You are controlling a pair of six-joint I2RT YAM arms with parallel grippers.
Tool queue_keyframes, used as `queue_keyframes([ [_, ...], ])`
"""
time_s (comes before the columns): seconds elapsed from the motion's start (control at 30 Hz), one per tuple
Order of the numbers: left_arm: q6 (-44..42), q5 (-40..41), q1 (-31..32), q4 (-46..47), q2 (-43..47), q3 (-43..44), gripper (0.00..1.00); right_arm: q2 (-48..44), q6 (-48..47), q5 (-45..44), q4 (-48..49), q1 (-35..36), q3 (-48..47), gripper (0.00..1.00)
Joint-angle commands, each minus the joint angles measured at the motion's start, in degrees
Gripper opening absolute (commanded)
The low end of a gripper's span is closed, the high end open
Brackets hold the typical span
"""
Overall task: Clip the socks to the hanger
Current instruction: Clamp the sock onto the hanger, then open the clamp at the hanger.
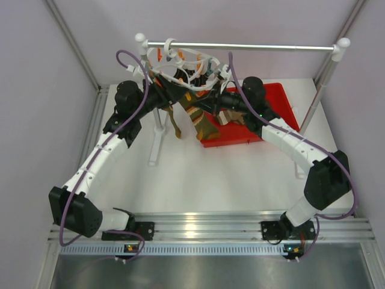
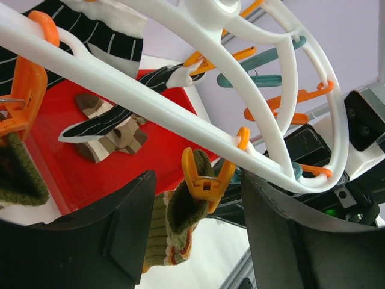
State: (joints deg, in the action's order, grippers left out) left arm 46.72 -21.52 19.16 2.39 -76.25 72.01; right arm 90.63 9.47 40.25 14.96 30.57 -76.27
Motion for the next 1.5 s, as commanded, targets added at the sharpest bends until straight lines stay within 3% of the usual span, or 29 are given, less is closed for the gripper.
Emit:
queue_keyframes([
  [0.0,-0.9,0.6,-0.5,0.5,3.3,1.4,0.64,-1.0,-1.7,0.0,1.1,-0.3,-3.4,0.03],
  [0.1,-1.5,0.8,-0.7,0.2,4.4,0.4,0.65,-1.6,-2.6,-0.2,-0.4,-0.4,-3.1,0.1],
  [0.17,-2.0,0.9,-1.1,0.2,5.3,-0.2,0.65,-2.5,-3.9,-0.4,-1.3,-0.4,-2.4,0.23],
  [0.33,-3.0,0.5,-2.3,0.1,8.4,-2.6,0.69,-5.1,-8.1,-2.4,-5.7,-0.5,-0.5,0.37],
  [0.63,-10.5,-2.6,-2.9,0.2,14.7,-5.8,0.76,-11.7,-17.6,-5.0,-14.5,-1.3,1.6,0.47],
  [0.83,-18.3,-9.6,-2.9,-1.9,16.9,-4.1,0.68,-18.5,-17.9,-4.0,-17.7,-1.4,7.4,0.47],
  [1.07,-22.7,-6.4,-2.5,-5.0,18.0,-4.2,0.5,-25.3,-13.9,-4.9,-14.3,-1.2,15.1,0.53],
  [1.17,-24.2,-5.5,-2.5,-5.7,17.2,-3.3,0.47,-26.0,-15.0,-5.4,-14.7,-0.4,14.4,0.67],
  [1.23,-24.5,-4.5,-2.3,-6.2,16.3,-2.8,0.44,-25.2,-16.9,-6.9,-16.4,1.2,12.3,0.89],
  [1.33,-23.0,-2.3,-1.9,-7.1,15.3,-1.5,0.42,-23.5,-18.4,-9.2,-17.8,3.8,9.5,0.95],
  [1.47,-22.3,0.2,-1.8,-7.6,16.6,-3.2,0.41,-22.1,-19.5,-12.2,-19.4,8.7,8.7,0.94],
])
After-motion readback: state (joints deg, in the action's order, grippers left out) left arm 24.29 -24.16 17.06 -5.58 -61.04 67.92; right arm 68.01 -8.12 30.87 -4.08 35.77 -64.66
